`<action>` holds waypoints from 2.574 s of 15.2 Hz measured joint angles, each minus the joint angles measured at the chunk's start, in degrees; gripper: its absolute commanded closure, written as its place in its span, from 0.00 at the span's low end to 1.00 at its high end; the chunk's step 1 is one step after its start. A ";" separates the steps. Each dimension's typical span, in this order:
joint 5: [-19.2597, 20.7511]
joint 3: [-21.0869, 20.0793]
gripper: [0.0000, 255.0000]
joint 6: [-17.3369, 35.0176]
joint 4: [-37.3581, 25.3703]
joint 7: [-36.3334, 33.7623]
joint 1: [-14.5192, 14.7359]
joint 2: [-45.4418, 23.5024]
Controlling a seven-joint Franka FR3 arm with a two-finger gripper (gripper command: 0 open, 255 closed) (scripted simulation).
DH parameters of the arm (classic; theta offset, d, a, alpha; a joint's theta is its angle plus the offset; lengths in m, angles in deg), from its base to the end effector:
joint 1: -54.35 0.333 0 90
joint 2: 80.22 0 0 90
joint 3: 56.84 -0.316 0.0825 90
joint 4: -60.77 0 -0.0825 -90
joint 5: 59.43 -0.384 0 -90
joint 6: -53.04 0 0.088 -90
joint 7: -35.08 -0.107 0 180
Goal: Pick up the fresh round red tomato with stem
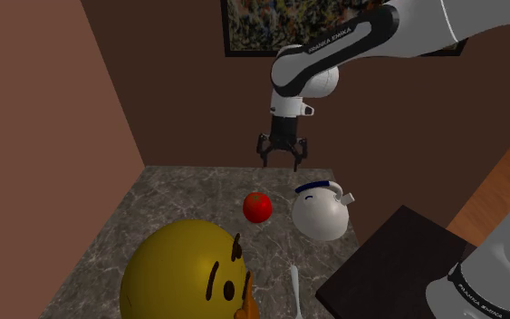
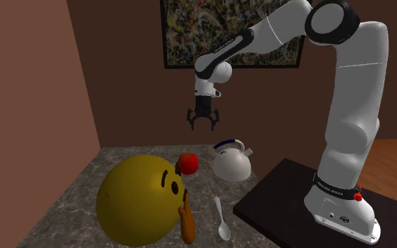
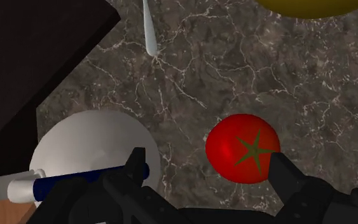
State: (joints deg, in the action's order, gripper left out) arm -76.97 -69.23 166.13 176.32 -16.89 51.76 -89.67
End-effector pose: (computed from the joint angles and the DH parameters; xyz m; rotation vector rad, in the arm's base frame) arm 0.5498 0.1119 0.3608 -2.6619 1.2619 0.4936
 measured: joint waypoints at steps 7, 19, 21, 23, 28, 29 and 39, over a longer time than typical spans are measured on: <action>-4.33 0.89 0.00 4.01 -10.55 -8.78 0.51 -15.94; -5.67 1.03 1.00 8.92 -11.98 -9.06 1.03 -22.65; -5.67 1.03 1.00 8.95 -11.99 -9.07 1.04 -22.66; -5.67 1.03 1.00 8.96 -12.01 -9.08 1.04 -22.66; -5.68 1.02 1.00 8.75 -11.87 -9.11 0.99 -22.34; -5.62 1.02 1.00 8.27 -12.09 -9.37 1.02 -22.06; -5.38 0.94 1.00 3.37 -12.62 -11.18 0.62 -17.40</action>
State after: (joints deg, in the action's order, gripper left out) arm -82.35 -68.29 169.49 163.70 -28.08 52.37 -107.07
